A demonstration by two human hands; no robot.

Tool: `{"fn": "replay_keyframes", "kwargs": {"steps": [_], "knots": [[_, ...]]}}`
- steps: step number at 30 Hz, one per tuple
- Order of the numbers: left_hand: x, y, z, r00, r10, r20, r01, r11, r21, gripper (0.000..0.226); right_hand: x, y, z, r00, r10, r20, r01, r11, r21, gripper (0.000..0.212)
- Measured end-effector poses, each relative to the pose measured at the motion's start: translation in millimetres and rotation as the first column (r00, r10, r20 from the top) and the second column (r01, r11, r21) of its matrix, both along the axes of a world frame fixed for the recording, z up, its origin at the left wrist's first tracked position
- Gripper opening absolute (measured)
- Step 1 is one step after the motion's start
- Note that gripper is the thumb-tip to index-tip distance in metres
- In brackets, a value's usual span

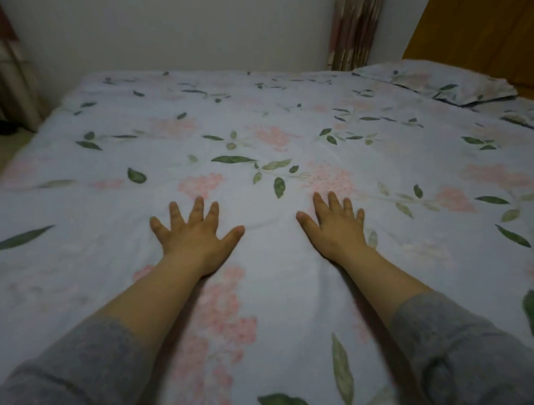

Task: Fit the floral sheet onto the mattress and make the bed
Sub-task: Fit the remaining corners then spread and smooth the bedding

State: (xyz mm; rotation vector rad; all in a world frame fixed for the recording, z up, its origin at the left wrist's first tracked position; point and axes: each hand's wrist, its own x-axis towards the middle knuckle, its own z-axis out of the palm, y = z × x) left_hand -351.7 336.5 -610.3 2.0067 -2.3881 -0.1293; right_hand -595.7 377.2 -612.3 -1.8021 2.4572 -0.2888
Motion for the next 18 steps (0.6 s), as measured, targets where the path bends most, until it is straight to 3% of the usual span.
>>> {"fn": "replay_keyframes", "kwargs": {"steps": [8,13,18], "knots": [[225,30,2,0.983,0.175,0.051,-0.173,0.984,-0.028,0.086,206,-9,0,0.972,0.235,-0.004,-0.235,0.972,-0.001,0.075],[335,68,1,0.916,0.376,-0.141,-0.355,0.922,0.154,0.081,349,21,-8,0.94,0.339,0.038,-0.339,0.941,-0.016,0.074],[439,138,-19,0.874,0.483,-0.051,-0.466,0.864,0.193,0.082,444,71,-8,0.93,0.356,0.086,-0.356,0.934,-0.024,0.072]]}}
